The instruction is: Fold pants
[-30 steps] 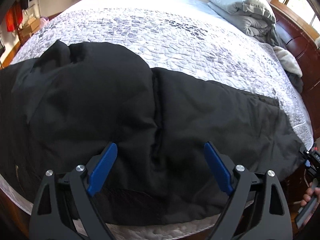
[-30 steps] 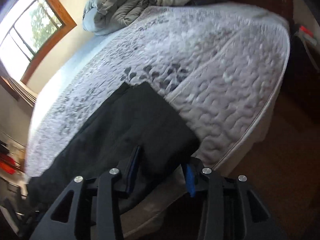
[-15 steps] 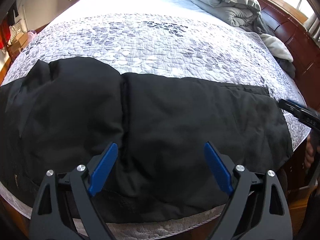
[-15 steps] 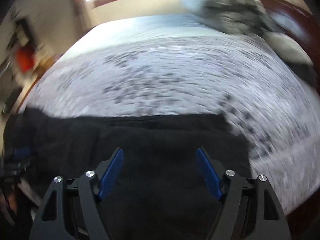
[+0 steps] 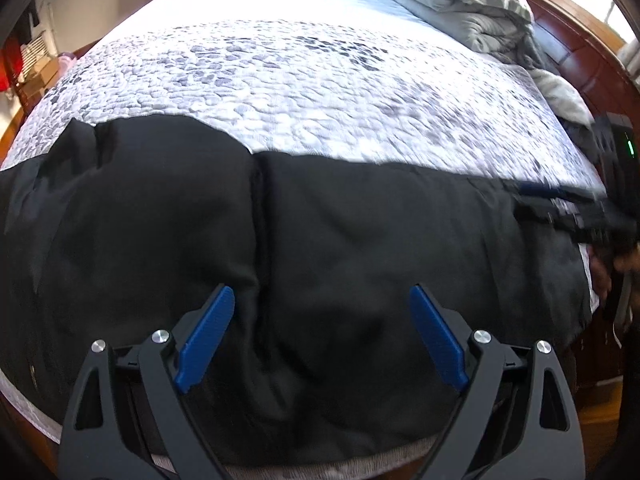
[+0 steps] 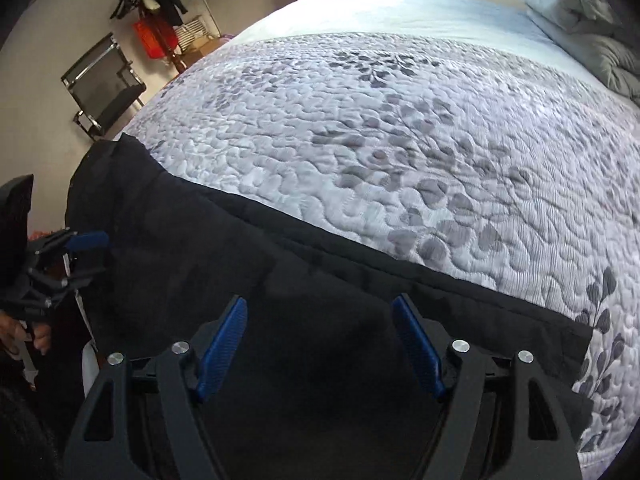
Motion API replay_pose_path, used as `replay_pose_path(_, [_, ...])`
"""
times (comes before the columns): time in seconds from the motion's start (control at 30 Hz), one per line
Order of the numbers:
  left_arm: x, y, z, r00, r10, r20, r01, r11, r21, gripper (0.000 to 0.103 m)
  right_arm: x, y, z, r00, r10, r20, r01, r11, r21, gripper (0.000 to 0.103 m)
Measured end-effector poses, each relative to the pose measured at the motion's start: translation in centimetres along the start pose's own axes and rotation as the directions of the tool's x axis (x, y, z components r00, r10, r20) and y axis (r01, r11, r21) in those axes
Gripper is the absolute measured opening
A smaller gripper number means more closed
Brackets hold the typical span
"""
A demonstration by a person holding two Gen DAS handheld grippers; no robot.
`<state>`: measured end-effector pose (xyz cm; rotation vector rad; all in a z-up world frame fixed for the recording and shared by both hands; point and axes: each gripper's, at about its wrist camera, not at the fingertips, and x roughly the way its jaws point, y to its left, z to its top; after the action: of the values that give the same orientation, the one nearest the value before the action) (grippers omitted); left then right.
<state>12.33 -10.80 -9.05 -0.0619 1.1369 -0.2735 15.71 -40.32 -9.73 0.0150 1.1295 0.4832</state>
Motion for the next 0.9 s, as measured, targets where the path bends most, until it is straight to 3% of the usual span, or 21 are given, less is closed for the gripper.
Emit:
replay_pose_path(0.13, [1.7,0.1,3.1,0.999,0.033,0.008,-0.033,0.999,-0.044,0.089,0.7,-1.0,-0.7,1.0,-0.006,-0.021,0.006,1.0,0.002,0.076])
replay_pose_path(0.23, [2.7,-0.7,4.6,0.998,0.064,0.006,-0.064,0.998,-0.015,0.089,0.9,-1.1,-0.6,1.0,-0.007,-0.015,0.007,1.0,-0.009,0.076])
replay_pose_path(0.37, [3.7,-1.2,5.8,0.998,0.06,-0.012,-0.061,0.998,-0.019,0.089,2.3,-1.2,0.3,0.999,-0.029,-0.042,0.027,0.998,-0.051,0.081])
replay_pose_path(0.5, [4.1,-1.2,6.2,0.999,0.05,-0.022,-0.05,0.998,-0.032,0.089,3.6,-0.6,0.3,0.996,-0.061,-0.072,0.053,0.992,-0.112,0.078])
replay_pose_path(0.67, [4.3,-1.1,6.7,0.999,0.049,-0.024,-0.05,0.998,-0.031,0.089,3.2,0.1,0.2,0.997,-0.061,-0.043,0.055,0.988,-0.142,0.019])
replay_pose_path(0.77, [4.4,-0.9,6.8,0.999,0.045,-0.02,-0.045,0.998,-0.038,0.089,3.1,0.2,0.4,0.999,-0.043,-0.026,0.039,0.989,-0.145,0.01])
replay_pose_path(0.9, [4.4,-0.6,7.1,0.998,0.066,-0.011,-0.066,0.997,-0.036,0.089,2.7,-0.2,1.5,0.999,-0.031,0.025,0.034,0.993,-0.111,0.009])
